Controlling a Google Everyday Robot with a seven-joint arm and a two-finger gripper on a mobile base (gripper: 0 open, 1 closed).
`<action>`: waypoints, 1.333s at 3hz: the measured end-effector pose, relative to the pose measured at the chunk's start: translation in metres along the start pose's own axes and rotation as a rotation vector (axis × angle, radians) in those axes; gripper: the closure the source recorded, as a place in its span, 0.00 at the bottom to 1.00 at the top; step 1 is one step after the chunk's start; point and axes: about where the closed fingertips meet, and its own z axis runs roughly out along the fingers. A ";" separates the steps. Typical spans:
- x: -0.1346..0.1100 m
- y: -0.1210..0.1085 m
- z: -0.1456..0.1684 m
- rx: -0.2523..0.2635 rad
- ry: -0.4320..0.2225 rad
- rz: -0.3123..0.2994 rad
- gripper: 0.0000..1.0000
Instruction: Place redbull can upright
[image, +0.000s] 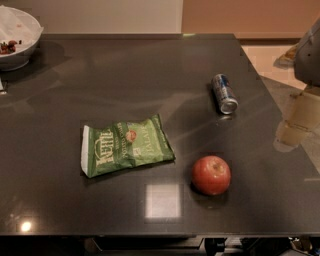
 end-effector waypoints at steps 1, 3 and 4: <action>0.000 0.000 0.000 0.000 0.000 0.000 0.00; -0.006 -0.023 0.018 -0.023 0.006 0.078 0.00; -0.012 -0.052 0.047 -0.061 0.017 0.167 0.00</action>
Offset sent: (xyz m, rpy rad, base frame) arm 0.0118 0.0002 -0.0049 0.0090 0.0322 -0.0389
